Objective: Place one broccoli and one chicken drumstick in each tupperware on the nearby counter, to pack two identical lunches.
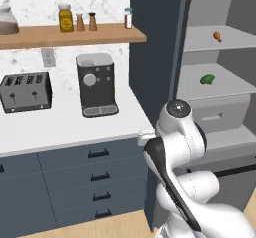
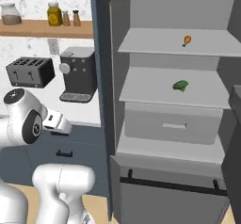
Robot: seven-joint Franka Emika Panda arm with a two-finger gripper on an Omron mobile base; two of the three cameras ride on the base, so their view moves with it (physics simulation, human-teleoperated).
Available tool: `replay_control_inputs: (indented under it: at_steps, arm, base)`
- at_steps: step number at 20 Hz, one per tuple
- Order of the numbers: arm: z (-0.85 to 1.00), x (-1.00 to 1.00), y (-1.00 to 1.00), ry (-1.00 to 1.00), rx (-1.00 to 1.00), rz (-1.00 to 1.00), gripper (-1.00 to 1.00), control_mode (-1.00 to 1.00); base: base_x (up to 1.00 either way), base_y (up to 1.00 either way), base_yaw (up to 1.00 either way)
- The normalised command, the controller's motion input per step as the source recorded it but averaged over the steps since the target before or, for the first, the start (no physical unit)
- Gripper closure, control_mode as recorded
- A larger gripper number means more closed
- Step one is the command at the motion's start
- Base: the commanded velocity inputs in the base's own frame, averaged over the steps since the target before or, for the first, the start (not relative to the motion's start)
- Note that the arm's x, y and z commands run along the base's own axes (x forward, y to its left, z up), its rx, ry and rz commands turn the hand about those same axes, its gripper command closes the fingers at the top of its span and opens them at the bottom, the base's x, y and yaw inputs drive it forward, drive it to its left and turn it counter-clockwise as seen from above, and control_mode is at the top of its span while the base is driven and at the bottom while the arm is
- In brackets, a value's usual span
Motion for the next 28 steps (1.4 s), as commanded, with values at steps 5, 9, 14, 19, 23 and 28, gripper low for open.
replay_control_inputs:
  at_steps: [5,9,14,19,23,28]
  arm:
    - [0.00,0.00,0.00,0.00,0.00,0.00,-1.00,1.00]
    - [0.00,0.00,0.00,0.00,0.00,0.00,-1.00,1.00]
    - [0.00,0.00,0.00,0.00,0.00,0.00,-1.00,1.00]
    - [0.00,0.00,0.00,0.00,0.00,0.00,-1.00,1.00]
    - [0.00,0.00,0.00,0.00,0.00,0.00,-1.00,1.00]
    - [0.00,0.00,0.00,0.00,0.00,0.00,-1.00,1.00]
  base:
    - [0.00,-1.00,-0.01]
    - [0.00,-0.95,0.00]
    - [0.06,-0.61,0.00]
    - [0.46,-0.07,-0.03]
    - [0.67,0.00,-0.09]
    - [0.59,0.00,-0.23]
